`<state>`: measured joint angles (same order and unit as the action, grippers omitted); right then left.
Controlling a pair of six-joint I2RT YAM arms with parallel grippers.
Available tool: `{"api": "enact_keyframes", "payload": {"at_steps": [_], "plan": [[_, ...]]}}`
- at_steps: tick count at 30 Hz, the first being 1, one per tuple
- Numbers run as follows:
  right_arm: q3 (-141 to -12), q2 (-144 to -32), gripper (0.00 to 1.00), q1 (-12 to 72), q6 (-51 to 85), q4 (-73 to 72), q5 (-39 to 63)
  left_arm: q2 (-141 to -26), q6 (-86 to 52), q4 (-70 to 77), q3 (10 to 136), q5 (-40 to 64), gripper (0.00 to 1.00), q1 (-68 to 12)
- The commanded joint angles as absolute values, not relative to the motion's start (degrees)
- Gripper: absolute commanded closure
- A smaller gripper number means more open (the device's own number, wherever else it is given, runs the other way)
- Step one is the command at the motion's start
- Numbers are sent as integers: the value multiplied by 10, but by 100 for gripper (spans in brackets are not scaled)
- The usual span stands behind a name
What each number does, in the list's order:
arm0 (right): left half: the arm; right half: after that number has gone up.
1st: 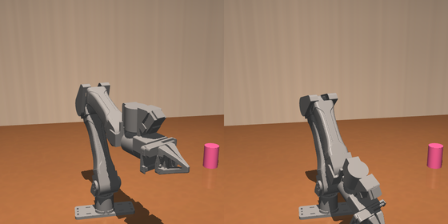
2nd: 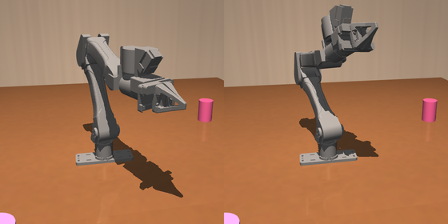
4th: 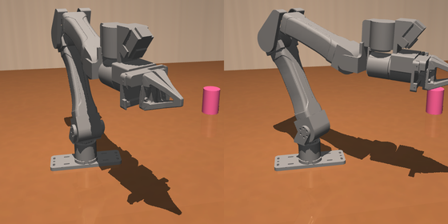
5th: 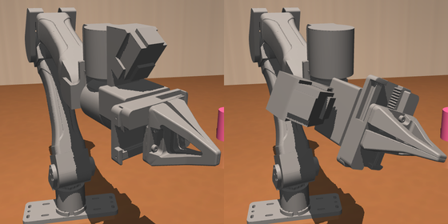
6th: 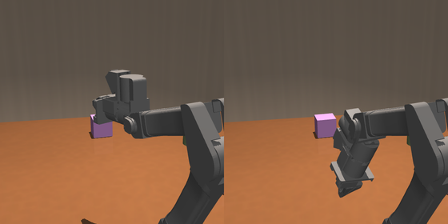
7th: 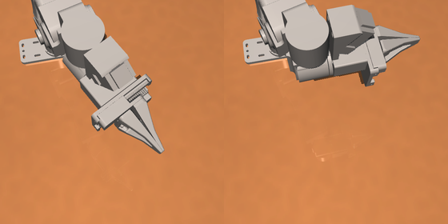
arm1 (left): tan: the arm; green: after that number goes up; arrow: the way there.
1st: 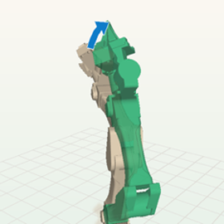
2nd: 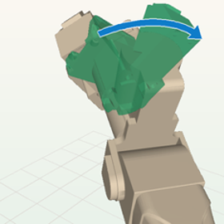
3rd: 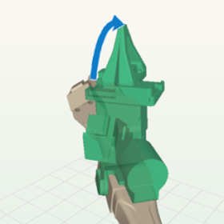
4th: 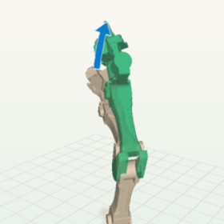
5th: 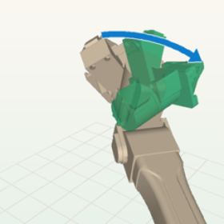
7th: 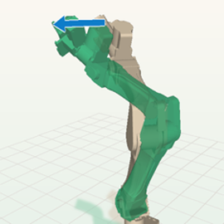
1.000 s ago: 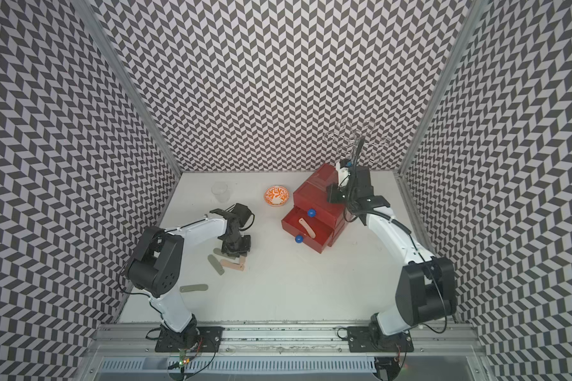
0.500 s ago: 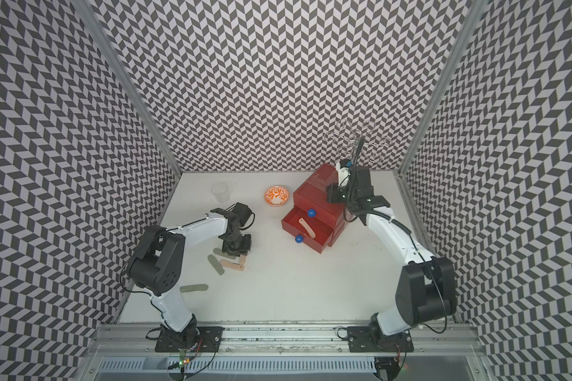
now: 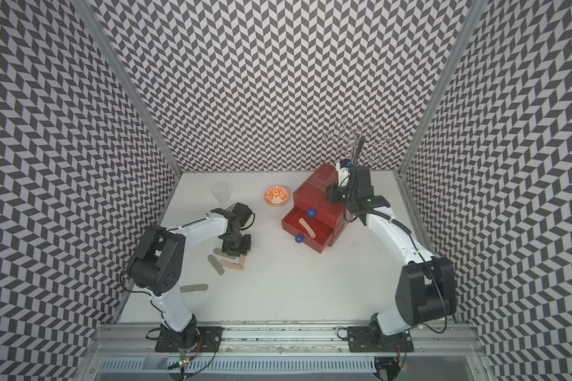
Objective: Place the fruit knives into the drawer by color
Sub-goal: Pick up the fruit knife from the center of the board.
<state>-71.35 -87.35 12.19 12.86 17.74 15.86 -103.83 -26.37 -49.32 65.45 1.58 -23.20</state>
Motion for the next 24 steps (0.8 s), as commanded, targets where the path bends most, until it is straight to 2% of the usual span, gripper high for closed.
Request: {"api": "enact_keyframes", "payload": {"at_steps": [1, 9, 24], "plan": [[-673, -907, 99, 120, 122, 308, 140, -1058, -255, -484, 637, 12, 76, -231], [-671, -908, 99, 120, 123, 306, 141, -1044, -258, -485, 635, 11, 88, -230], [-672, -907, 99, 120, 124, 308, 141, -994, -269, -518, 687, 23, 90, -230]]}}
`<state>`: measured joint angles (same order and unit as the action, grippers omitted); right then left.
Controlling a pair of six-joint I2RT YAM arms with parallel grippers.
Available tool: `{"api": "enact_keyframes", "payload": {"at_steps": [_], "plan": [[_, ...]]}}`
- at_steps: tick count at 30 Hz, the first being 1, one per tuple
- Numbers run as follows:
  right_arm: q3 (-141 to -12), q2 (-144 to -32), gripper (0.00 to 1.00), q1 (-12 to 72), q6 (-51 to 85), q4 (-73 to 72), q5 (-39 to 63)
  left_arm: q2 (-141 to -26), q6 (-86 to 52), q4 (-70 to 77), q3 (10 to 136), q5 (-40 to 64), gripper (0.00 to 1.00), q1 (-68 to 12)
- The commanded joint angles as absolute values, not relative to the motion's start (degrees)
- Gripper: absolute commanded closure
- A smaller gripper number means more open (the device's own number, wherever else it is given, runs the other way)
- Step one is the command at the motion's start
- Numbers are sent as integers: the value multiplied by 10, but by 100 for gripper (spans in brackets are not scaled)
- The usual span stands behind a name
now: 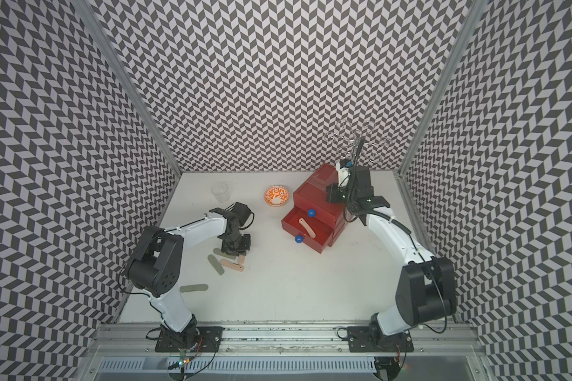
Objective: Place the fruit knives into the drawer by color
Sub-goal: Pick up the fruit knife from the center of the board, then place the fruit knife in the drawer.
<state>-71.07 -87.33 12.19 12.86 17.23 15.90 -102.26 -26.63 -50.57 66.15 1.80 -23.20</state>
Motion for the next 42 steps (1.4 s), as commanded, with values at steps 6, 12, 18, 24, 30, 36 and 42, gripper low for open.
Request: {"api": "enact_keyframes", "payload": {"at_steps": [6, 12, 18, 24, 30, 36, 42], "plan": [[-672, -907, 99, 120, 124, 307, 142, -974, -274, -527, 707, 36, 90, -230], [-675, -907, 99, 120, 123, 309, 140, -947, -284, -531, 725, 66, 90, -232], [-675, -905, 99, 120, 123, 311, 138, -916, -298, -539, 754, 96, 90, -236], [-678, -906, 99, 120, 124, 311, 137, -884, -323, -532, 781, 132, 90, -242], [-677, -907, 99, 120, 124, 314, 134, -866, -353, -506, 799, 177, 90, -256], [-677, -907, 99, 120, 124, 316, 134, -878, -388, -468, 814, 205, 90, -286], [-679, -905, 99, 120, 123, 316, 133, -905, -427, -430, 847, 213, 90, -318]]}}
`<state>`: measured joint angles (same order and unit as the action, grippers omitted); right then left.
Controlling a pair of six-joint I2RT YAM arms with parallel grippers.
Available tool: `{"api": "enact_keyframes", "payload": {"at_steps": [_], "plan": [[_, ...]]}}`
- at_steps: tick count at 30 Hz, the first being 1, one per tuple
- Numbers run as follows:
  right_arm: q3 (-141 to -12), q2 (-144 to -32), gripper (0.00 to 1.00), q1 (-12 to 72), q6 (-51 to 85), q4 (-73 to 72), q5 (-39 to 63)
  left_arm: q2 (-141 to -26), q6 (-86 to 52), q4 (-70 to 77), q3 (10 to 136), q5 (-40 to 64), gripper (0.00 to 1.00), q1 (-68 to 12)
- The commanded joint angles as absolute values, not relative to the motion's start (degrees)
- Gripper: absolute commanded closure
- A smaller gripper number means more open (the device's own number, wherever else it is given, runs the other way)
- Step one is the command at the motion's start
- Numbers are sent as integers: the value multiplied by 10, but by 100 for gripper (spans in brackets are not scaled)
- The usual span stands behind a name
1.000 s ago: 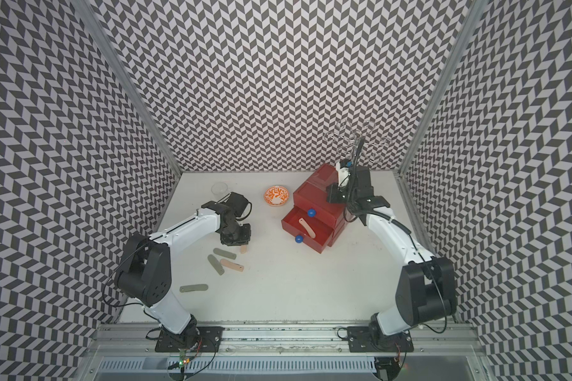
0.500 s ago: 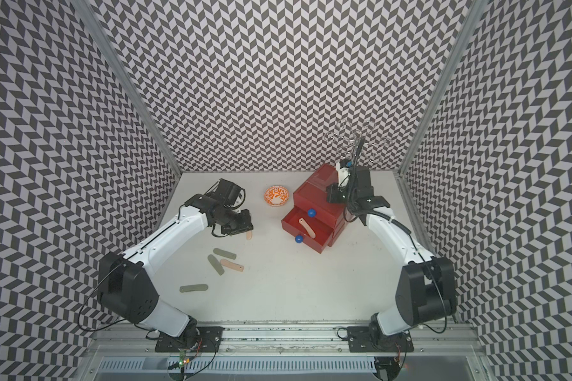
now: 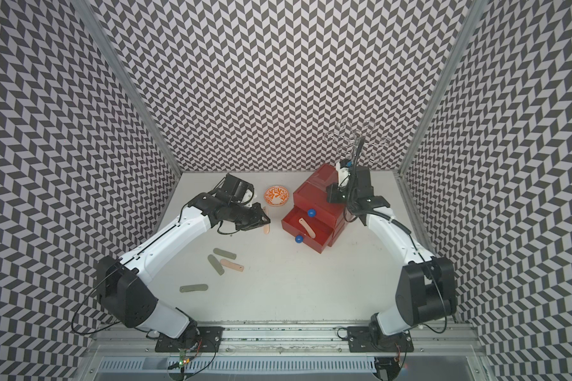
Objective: Place the fruit knives into the drawer by color
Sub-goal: Place the fruit knife in the drawer.
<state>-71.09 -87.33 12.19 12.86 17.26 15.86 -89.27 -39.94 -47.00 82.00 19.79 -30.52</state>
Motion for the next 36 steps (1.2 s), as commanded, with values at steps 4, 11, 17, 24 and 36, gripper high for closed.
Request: {"api": "enact_keyframes", "payload": {"at_steps": [4, 11, 17, 24, 36], "plan": [[-682, -907, 99, 120, 124, 317, 134, -929, -451, -399, 870, 227, 90, -341], [-686, -907, 99, 119, 122, 320, 131, -977, -480, -362, 906, 235, 90, -384], [-686, -907, 99, 119, 121, 320, 133, -997, -493, -340, 901, 235, 90, -400], [-687, -908, 99, 119, 121, 321, 134, -1002, -519, -294, 873, 240, 90, -404], [-686, -909, 99, 120, 121, 322, 134, -981, -593, -214, 805, 222, 90, -405]]}}
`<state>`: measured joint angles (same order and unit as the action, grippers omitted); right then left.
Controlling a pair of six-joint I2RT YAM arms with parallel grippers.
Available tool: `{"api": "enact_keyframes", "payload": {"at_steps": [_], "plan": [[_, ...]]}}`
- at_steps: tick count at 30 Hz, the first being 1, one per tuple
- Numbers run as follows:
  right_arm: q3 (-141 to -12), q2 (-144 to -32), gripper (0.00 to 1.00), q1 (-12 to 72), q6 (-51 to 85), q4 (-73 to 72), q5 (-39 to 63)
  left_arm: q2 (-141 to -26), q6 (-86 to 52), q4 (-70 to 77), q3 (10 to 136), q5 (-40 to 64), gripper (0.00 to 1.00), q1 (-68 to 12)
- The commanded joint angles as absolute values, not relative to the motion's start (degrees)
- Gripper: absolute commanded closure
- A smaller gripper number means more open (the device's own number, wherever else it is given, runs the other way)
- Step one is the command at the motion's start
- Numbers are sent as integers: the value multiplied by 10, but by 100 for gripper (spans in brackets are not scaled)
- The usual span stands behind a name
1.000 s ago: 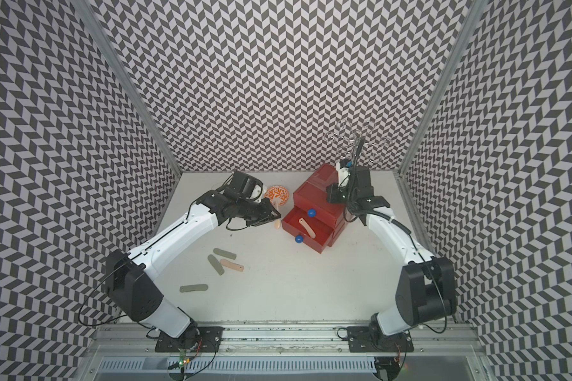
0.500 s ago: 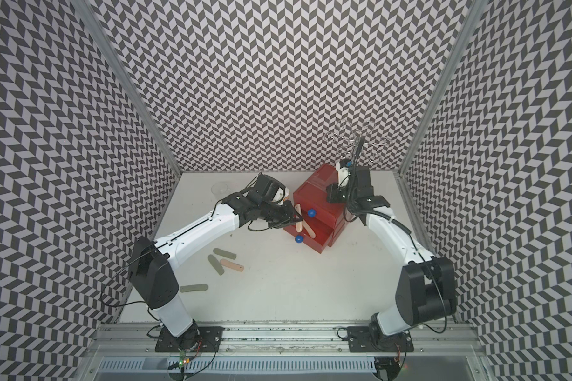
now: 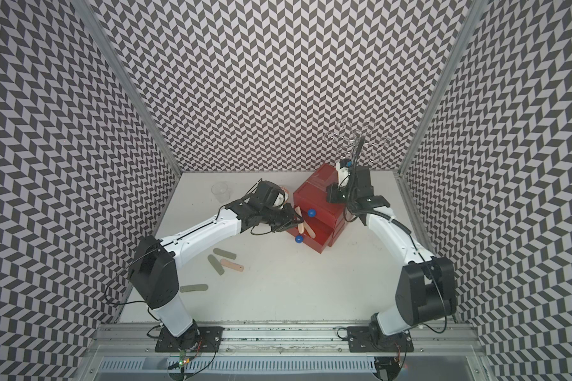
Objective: Place the fruit knives into the drawer by color
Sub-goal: Place the fruit knife in the drawer.
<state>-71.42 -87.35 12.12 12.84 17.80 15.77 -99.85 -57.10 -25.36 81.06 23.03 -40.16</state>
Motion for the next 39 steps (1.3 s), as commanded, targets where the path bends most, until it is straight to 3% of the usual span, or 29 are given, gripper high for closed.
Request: {"api": "enact_keyframes", "payload": {"at_steps": [1, 39], "plan": [[-686, -909, 99, 119, 121, 322, 134, -981, -593, -212, 804, 222, 90, -406], [-678, -909, 99, 119, 120, 316, 135, -1025, -626, -162, 784, 223, 90, -410]]}}
